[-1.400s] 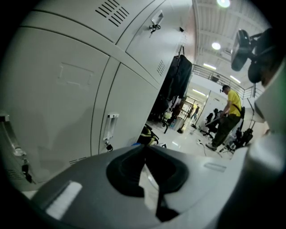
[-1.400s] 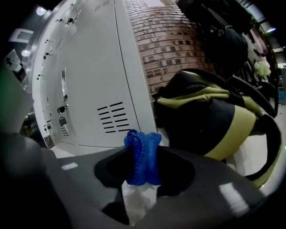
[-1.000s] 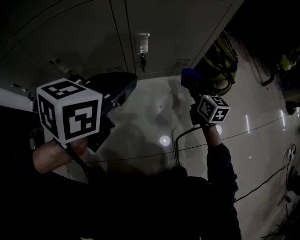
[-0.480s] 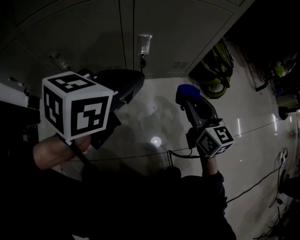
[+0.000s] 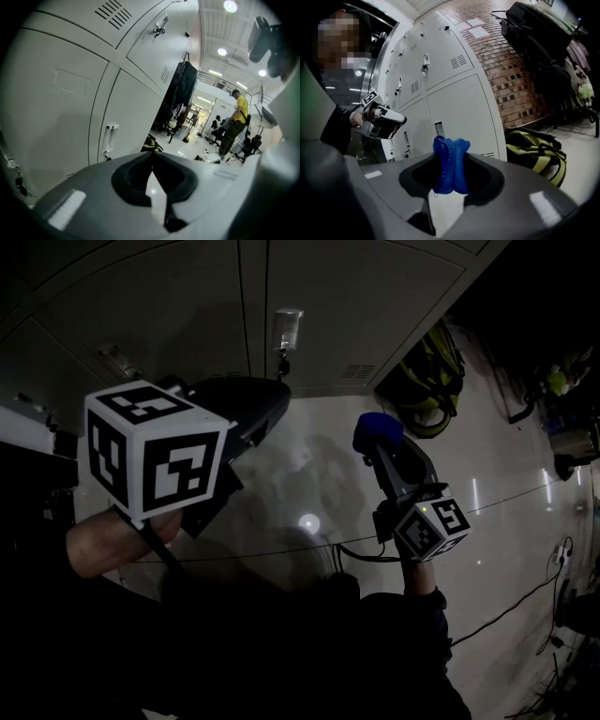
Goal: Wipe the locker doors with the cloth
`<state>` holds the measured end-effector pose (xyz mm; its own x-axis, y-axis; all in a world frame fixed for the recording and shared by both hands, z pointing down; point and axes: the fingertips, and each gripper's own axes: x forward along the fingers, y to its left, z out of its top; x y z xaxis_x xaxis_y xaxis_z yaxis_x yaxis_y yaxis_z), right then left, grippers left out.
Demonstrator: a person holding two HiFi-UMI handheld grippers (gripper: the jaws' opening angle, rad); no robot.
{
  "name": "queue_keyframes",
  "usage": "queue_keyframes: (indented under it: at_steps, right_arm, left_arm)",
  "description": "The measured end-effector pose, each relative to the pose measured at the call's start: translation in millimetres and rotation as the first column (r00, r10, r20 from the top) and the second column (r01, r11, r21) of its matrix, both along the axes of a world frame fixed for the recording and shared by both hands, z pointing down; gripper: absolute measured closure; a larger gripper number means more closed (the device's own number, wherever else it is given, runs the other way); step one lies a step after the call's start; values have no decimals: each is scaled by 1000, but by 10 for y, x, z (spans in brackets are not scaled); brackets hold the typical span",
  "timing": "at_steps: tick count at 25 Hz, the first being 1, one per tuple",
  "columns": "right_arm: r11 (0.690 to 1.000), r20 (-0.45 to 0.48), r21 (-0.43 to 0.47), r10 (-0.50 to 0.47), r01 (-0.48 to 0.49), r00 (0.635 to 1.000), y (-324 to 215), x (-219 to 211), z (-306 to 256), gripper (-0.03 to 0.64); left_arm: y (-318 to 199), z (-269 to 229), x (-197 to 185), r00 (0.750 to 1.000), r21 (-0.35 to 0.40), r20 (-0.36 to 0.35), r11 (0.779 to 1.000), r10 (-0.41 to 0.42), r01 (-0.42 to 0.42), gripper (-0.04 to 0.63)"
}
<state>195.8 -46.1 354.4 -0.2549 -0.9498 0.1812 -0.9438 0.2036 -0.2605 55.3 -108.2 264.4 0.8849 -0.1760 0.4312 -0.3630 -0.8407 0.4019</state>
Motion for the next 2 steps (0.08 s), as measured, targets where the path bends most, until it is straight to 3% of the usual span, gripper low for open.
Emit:
queue_keyframes:
  at_steps: [2]
  right_arm:
    - [1000,0,1,4,-4,1000,10,15,-4,471]
  left_arm:
    - [2,1,6,1000,1,-1,1000,2,-2,595]
